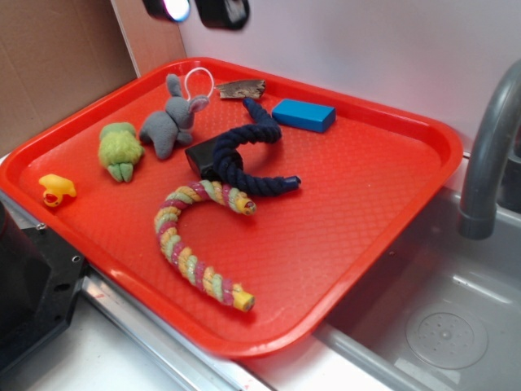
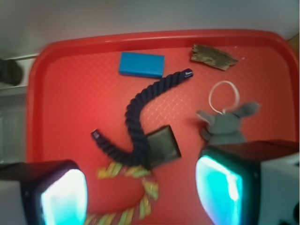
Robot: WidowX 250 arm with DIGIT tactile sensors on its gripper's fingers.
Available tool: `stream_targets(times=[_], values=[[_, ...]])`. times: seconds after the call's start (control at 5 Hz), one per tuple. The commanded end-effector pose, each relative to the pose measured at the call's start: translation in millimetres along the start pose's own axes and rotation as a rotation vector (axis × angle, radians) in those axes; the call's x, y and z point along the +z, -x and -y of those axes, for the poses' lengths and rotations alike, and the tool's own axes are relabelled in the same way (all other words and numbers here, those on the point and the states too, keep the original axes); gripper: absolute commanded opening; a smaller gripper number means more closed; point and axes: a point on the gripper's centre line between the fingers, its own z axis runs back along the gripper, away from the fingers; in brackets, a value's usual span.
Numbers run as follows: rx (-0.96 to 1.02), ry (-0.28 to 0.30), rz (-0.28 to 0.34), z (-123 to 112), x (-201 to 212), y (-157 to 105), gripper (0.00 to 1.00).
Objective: Grab the blue rope.
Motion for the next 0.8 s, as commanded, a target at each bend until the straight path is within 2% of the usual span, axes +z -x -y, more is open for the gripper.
stream_targets(times=[0.0, 0.2, 0.4, 0.6], values=[[0.355, 0.020, -0.005, -1, -39, 0, 1.00], [0.257, -0.047, -0.038, -5, -58, 0, 1.00], [0.186, -0.047, -0.061, -18, -81, -6, 1.00], [0.074, -0.007, -0.080, -10, -102, -16, 1.00]])
